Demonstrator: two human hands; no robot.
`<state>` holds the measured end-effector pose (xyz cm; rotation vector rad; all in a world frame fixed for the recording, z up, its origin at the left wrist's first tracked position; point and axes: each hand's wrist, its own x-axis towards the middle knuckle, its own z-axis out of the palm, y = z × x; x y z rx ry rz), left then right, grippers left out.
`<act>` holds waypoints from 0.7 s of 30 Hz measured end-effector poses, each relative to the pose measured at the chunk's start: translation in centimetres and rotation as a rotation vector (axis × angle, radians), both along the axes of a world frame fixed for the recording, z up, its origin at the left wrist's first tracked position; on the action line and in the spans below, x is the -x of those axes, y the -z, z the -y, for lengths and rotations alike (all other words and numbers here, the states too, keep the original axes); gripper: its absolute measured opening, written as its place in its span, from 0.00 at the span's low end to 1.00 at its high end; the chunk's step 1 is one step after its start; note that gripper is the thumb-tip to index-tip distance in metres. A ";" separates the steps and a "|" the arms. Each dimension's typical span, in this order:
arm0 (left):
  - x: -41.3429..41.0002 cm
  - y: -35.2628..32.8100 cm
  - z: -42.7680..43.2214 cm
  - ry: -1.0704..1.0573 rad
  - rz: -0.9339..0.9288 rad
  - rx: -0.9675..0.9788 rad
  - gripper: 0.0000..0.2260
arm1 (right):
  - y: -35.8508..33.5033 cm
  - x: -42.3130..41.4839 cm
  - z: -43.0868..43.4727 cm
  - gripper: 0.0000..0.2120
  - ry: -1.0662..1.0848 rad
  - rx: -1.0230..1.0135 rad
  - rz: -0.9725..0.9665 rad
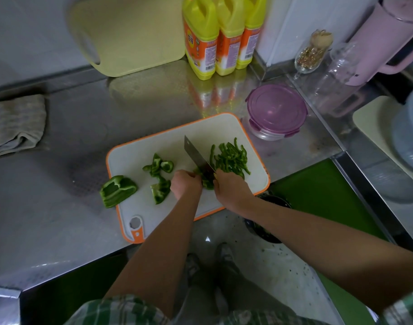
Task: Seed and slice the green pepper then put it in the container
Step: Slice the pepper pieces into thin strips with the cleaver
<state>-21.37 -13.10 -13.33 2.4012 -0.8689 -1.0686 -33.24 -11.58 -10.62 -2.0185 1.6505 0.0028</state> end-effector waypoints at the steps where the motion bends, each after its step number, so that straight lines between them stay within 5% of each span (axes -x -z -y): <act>1: 0.0 0.0 0.1 0.006 0.002 -0.002 0.08 | 0.1 -0.3 0.1 0.07 0.005 -0.006 -0.010; 13: -0.9 0.2 -1.0 0.133 -0.020 0.101 0.10 | 1.1 -0.6 1.1 0.11 0.139 0.148 0.140; 21: -0.7 -0.1 -0.7 0.103 -0.004 0.072 0.10 | -0.1 0.6 0.9 0.09 0.021 0.120 0.124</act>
